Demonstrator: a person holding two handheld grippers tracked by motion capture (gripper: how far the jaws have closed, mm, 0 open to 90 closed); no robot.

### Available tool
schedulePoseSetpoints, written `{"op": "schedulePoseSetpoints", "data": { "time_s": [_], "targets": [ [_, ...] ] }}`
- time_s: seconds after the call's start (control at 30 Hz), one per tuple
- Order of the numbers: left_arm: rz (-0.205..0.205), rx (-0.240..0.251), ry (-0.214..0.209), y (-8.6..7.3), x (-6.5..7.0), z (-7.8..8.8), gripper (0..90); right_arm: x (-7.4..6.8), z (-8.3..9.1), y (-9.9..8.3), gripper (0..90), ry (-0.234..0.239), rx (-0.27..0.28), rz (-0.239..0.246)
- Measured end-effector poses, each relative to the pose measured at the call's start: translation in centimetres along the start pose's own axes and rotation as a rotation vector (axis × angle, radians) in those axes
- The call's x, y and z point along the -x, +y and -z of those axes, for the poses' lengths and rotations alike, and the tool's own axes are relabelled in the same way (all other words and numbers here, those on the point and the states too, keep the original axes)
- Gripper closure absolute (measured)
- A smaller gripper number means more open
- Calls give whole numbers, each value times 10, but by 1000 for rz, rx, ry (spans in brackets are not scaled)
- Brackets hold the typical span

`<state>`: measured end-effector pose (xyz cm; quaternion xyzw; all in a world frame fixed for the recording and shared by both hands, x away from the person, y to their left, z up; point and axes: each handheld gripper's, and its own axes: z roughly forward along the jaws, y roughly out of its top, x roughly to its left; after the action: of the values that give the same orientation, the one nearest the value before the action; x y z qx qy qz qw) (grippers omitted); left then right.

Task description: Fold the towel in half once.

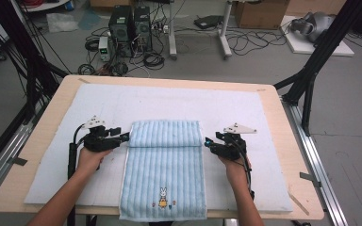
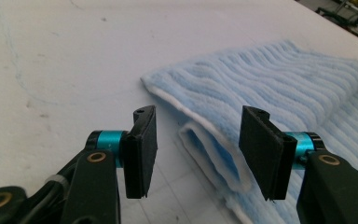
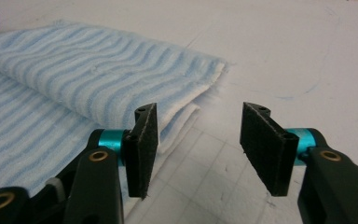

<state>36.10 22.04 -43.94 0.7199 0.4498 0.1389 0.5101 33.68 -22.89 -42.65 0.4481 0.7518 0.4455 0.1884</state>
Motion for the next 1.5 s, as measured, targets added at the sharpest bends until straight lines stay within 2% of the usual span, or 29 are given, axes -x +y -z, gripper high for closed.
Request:
{"op": "schedulePoseSetpoints", "data": {
  "time_s": [0.07,0.1,0.3,0.43,0.57,0.63,0.7,0.77,0.83,0.87,0.9,0.93,1.03,1.1,1.17,1.27,1.37,1.47,1.5],
  "targets": [
    [22,23,17,4,-3,-3,465,2,1,0,419,-7,5,-5],
    [35,17,19,6,-5,-7,465,2,1,0,419,-7,5,-5],
    [49,-29,53,25,-12,-29,460,5,3,-1,403,-13,10,-21],
    [37,-79,69,33,-12,-47,451,7,4,-2,391,-16,7,-24],
    [6,-101,86,32,-8,-60,466,7,2,-2,378,-13,7,-17],
    [-15,-152,97,26,-7,-67,472,7,2,-2,377,-13,3,-20],
    [-47,-161,107,24,-4,-69,488,8,2,-2,373,-10,2,-24],
    [-77,-168,84,24,-1,-70,579,9,2,-2,369,-12,7,-19],
    [-159,-185,106,23,3,-71,699,9,2,-2,365,-12,8,-26],
    [-163,-187,101,23,3,-71,743,10,2,-2,362,-12,5,-28],
    [-158,-186,94,23,3,-70,743,10,2,-2,362,-12,5,-28],
    [-154,-185,83,23,2,-70,825,11,2,-3,355,-17,5,-30],
    [-164,-184,69,23,3,-71,865,11,2,-3,352,-16,1,-31],
    [-164,-184,57,23,3,-70,868,11,2,-3,349,-17,0,-33],
    [-147,-171,45,24,3,-69,869,11,1,-3,344,-20,2,-32],
    [-119,-117,35,28,2,-63,869,12,-3,1,334,-24,-8,-25],
    [-82,-79,20,31,2,-58,868,13,-8,9,329,-11,-8,-26],
    [-80,-72,13,33,1,-55,868,16,-17,18,328,0,-24,-37],
    [-77,-65,13,33,1,-54,867,19,-25,25,331,9,-38,-50]
  ]
}}
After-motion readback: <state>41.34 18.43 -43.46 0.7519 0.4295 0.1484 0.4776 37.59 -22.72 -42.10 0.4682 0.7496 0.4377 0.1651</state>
